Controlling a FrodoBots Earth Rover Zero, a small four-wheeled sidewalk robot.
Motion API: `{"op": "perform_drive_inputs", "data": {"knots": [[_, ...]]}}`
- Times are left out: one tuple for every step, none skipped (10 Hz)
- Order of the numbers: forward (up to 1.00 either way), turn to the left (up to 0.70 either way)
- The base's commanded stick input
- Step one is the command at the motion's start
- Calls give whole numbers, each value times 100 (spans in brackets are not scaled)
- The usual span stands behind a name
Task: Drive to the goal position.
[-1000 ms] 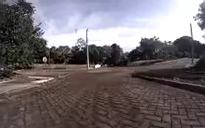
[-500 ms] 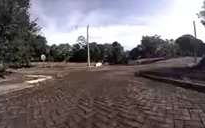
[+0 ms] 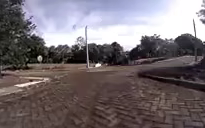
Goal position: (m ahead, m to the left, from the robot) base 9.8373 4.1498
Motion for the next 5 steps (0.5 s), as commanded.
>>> {"op": "perform_drive_inputs", "data": {"knots": [[100,0],[100,0],[100,0],[100,0],[100,0]]}}
